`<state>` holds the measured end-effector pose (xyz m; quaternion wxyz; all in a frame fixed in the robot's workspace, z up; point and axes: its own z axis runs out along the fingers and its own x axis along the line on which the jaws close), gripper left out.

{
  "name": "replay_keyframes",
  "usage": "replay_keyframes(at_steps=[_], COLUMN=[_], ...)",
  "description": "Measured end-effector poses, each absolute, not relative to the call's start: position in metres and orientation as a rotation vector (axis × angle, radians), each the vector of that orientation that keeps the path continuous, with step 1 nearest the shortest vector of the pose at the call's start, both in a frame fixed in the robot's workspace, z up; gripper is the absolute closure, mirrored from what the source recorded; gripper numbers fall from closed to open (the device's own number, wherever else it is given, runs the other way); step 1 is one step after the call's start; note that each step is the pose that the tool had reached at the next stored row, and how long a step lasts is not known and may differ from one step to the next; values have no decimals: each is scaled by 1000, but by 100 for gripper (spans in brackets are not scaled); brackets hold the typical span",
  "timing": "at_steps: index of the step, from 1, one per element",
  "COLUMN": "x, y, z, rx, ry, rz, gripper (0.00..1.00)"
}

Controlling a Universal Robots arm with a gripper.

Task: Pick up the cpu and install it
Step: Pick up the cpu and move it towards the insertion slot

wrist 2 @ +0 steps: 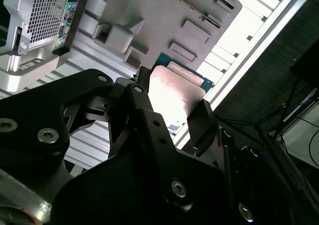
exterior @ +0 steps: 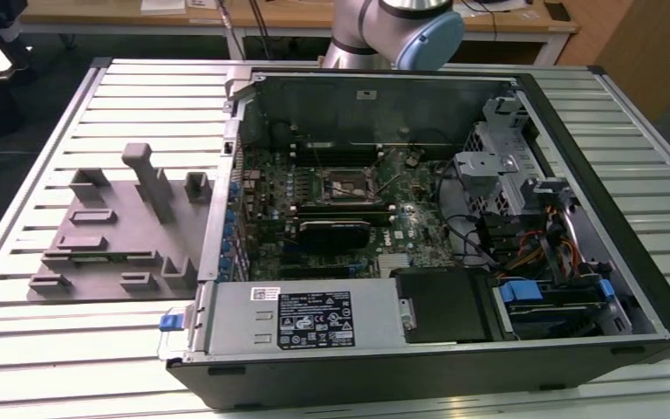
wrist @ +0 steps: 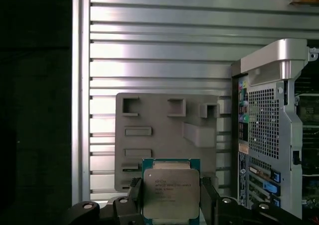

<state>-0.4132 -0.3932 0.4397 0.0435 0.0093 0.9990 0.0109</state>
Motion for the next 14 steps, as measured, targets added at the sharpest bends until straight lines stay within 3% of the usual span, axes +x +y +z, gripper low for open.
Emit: replay_keyframes(at_steps=[14], x=[-366], y=[-393], z=[438], rx=[29], ry=[3065], rz=[33], gripper=[45])
